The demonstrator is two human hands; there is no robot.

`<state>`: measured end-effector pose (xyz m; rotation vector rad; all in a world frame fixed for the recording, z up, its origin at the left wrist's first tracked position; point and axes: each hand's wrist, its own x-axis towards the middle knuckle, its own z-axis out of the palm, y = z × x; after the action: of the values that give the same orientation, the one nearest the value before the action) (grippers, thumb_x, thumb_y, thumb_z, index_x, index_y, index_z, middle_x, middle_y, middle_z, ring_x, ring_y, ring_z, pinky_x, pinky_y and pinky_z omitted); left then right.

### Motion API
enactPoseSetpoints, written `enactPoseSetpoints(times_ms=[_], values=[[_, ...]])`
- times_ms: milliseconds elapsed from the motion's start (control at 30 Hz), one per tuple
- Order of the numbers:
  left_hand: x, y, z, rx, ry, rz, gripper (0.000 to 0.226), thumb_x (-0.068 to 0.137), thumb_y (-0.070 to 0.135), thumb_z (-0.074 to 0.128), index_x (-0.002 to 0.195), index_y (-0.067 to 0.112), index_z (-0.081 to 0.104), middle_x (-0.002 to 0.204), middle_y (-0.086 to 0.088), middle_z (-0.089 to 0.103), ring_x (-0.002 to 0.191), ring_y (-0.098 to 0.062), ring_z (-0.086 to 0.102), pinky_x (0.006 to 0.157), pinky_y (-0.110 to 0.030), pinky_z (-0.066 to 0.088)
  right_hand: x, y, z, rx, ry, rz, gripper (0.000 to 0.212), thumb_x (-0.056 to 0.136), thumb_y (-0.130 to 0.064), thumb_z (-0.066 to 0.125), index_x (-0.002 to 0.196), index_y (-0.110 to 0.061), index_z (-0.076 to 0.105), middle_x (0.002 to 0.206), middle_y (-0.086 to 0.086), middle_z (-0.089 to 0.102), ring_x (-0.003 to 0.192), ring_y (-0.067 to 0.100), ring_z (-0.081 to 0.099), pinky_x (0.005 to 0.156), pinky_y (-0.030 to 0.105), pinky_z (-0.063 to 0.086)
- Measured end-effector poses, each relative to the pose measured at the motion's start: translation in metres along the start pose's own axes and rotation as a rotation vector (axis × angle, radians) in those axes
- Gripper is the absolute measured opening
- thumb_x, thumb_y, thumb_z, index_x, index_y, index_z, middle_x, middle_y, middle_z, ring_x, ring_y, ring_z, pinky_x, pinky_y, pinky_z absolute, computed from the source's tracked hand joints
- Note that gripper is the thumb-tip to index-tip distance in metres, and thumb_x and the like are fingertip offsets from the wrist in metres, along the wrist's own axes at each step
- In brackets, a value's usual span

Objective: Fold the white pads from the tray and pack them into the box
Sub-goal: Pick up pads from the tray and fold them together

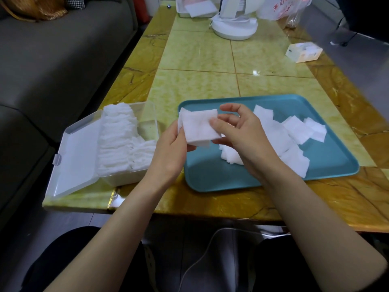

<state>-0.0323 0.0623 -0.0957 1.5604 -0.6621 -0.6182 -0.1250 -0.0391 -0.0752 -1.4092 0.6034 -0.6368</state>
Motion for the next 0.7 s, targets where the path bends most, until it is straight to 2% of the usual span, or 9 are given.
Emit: enactPoseSetpoints(times_ms=[100, 167, 267, 300, 367, 433, 500, 600, 700], values=[[0.0, 0.002, 0.001, -0.04, -0.003, -0.021, 0.029, 0.103, 0.021, 0.036, 0.099, 0.033, 0.063, 0.095, 0.012, 0.071, 0.093, -0.01, 0.066, 0.084, -0.029, 0.052, 0.0, 0.004, 0.003, -0.028, 0.038, 0.032, 0.026, 0.086, -0.006, 0.063, 0.106, -0.012, 0.049, 0.077, -0.004, 0.058, 0.07, 0.011, 0.061, 0.073, 0.035, 0.057], [0.0, 0.002, 0.003, -0.063, 0.009, -0.038, 0.032, 0.104, 0.019, 0.032, 0.097, 0.028, 0.063, 0.091, 0.008, 0.071, 0.091, -0.014, 0.066, 0.086, -0.033, 0.053, 0.0, 0.008, 0.006, -0.098, 0.09, 0.004, 0.021, 0.086, -0.006, 0.061, 0.102, -0.013, 0.048, 0.074, -0.005, 0.053, 0.067, 0.011, 0.056, 0.069, 0.03, 0.054], [-0.001, 0.005, 0.007, -0.133, 0.035, -0.073, 0.038, 0.105, 0.024, 0.027, 0.09, 0.025, 0.061, 0.081, 0.008, 0.071, 0.084, -0.014, 0.066, 0.085, -0.037, 0.053, -0.001, 0.014, 0.009, -0.242, 0.145, -0.105, 0.019, 0.087, -0.01, 0.059, 0.09, -0.024, 0.046, 0.073, -0.01, 0.051, 0.06, 0.007, 0.05, 0.054, 0.015, 0.041], [-0.001, 0.007, 0.007, -0.161, 0.025, -0.096, 0.039, 0.104, 0.029, 0.026, 0.09, 0.025, 0.062, 0.08, 0.008, 0.072, 0.084, -0.013, 0.067, 0.085, -0.037, 0.053, -0.002, 0.017, 0.01, -0.276, 0.151, -0.143, 0.022, 0.087, -0.011, 0.058, 0.087, -0.028, 0.045, 0.074, -0.01, 0.051, 0.061, 0.005, 0.05, 0.055, 0.013, 0.04], [-0.002, 0.007, 0.007, -0.174, -0.018, -0.105, 0.034, 0.101, 0.04, 0.035, 0.096, 0.023, 0.064, 0.091, 0.003, 0.073, 0.092, -0.015, 0.067, 0.09, -0.04, 0.053, -0.004, 0.019, 0.013, -0.317, 0.163, -0.199, 0.027, 0.087, -0.009, 0.057, 0.084, -0.031, 0.042, 0.076, -0.011, 0.051, 0.066, 0.005, 0.051, 0.063, 0.013, 0.043], [-0.004, 0.005, 0.005, -0.044, -0.039, -0.033, 0.033, 0.087, 0.045, 0.056, 0.105, 0.019, 0.065, 0.102, -0.001, 0.072, 0.098, -0.016, 0.067, 0.092, -0.044, 0.053, -0.005, 0.021, 0.015, -0.329, 0.156, -0.214, 0.029, 0.086, -0.007, 0.057, 0.085, -0.031, 0.04, 0.077, -0.01, 0.049, 0.069, 0.007, 0.051, 0.068, 0.016, 0.045], [-0.004, 0.002, 0.0, 0.097, 0.004, 0.06, 0.035, 0.078, 0.044, 0.06, 0.104, 0.022, 0.067, 0.099, 0.002, 0.072, 0.096, -0.013, 0.067, 0.088, -0.04, 0.054, -0.003, 0.021, 0.015, -0.292, 0.121, -0.171, 0.029, 0.086, -0.006, 0.059, 0.088, -0.029, 0.041, 0.075, -0.008, 0.049, 0.067, 0.008, 0.05, 0.067, 0.021, 0.047], [-0.004, 0.006, -0.007, 0.171, 0.11, 0.148, 0.011, 0.086, 0.032, 0.059, 0.094, 0.03, 0.065, 0.09, 0.008, 0.071, 0.086, -0.006, 0.065, 0.077, -0.029, 0.051, 0.002, 0.02, 0.013, -0.149, 0.067, -0.103, 0.024, 0.087, -0.005, 0.058, 0.091, -0.024, 0.043, 0.075, -0.004, 0.05, 0.071, 0.012, 0.054, 0.067, 0.029, 0.054], [-0.002, 0.01, -0.018, 0.273, 0.205, 0.213, 0.013, 0.092, 0.022, 0.059, 0.091, 0.012, 0.066, 0.082, -0.007, 0.068, 0.073, -0.01, 0.058, 0.066, -0.028, 0.046, 0.013, 0.023, 0.009, -0.379, 0.08, -0.177, 0.015, 0.09, -0.012, 0.056, 0.101, -0.018, 0.048, 0.09, -0.007, 0.055, 0.081, 0.007, 0.056, 0.078, 0.023, 0.051]])
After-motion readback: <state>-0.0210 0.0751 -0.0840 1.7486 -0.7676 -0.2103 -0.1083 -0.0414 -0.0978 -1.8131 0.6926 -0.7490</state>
